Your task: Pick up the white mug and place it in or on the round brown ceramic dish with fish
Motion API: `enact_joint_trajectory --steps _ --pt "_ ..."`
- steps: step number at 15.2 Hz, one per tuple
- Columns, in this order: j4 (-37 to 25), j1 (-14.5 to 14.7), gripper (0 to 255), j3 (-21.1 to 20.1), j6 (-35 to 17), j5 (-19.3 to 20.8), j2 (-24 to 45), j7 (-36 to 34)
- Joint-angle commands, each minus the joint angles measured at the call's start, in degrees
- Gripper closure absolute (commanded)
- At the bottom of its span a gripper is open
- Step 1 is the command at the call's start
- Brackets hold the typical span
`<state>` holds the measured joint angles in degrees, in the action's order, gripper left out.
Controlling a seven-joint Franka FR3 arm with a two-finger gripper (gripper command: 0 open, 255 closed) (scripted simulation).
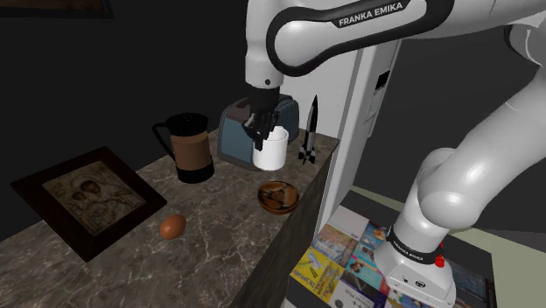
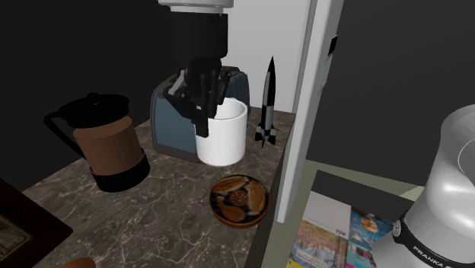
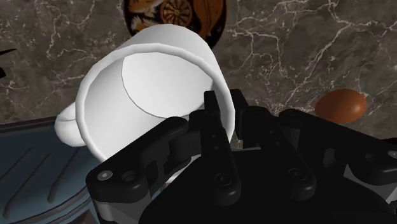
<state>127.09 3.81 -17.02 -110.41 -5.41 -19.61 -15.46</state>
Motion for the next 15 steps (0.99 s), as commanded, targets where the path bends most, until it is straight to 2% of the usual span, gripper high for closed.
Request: enact_joint_trajectory --steps 1,3,15 --pt "3.6 0.8 255 0.2 1.2 -1.3 -4.9 0.2" --pt "5.6 1.3 255 0.5 2.3 -2.0 -8.0 0.3" --pt "13.3 1.6 255 -0.6 -7.4 -2.4 -6.1 0.2"
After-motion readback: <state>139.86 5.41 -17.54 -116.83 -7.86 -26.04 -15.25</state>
